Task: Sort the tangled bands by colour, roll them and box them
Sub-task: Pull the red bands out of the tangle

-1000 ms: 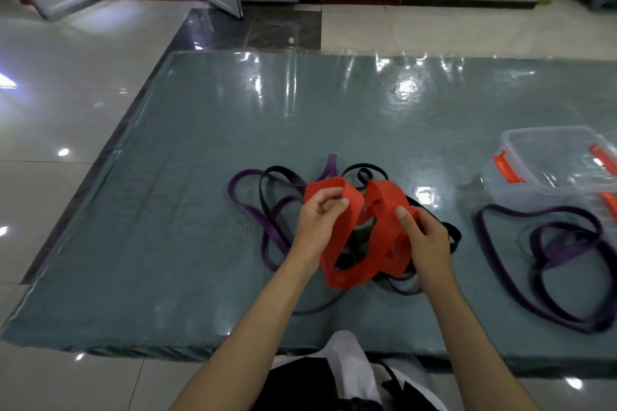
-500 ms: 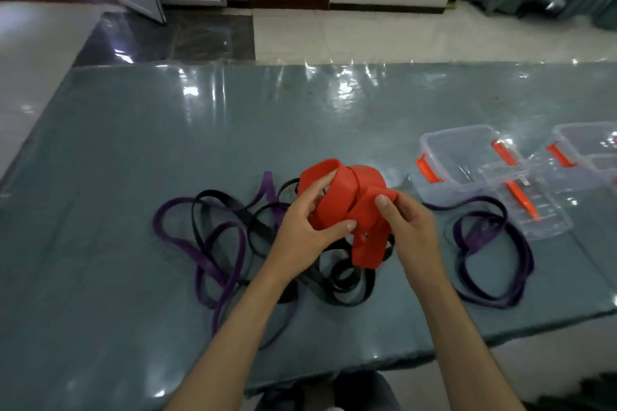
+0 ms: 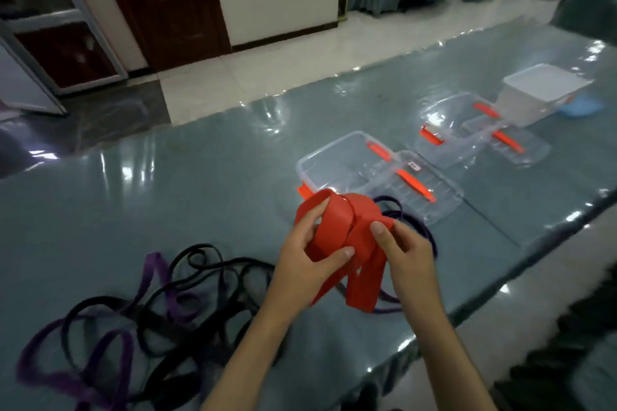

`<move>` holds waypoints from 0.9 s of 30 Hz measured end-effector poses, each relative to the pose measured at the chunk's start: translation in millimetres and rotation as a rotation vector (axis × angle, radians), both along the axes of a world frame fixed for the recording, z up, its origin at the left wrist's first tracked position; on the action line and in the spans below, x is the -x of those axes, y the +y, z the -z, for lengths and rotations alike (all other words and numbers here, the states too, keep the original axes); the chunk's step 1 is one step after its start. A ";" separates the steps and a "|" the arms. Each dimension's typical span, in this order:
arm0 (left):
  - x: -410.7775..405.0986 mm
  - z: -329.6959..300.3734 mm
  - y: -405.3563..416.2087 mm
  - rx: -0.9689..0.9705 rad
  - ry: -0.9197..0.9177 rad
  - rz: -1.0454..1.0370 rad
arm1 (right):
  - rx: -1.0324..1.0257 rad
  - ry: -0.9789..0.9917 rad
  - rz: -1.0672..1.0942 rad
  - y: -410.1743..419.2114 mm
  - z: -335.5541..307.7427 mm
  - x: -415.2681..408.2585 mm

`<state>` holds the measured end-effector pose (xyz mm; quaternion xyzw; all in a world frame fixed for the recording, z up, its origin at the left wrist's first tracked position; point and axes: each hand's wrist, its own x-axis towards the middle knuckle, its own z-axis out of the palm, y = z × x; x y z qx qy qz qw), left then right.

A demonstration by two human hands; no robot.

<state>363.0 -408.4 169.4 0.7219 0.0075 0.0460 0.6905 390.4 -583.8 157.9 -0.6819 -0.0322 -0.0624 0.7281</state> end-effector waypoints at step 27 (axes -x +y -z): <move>-261.2 21.6 -501.4 -0.014 0.038 0.406 | 0.026 0.103 0.415 -494.3 4.8 -188.8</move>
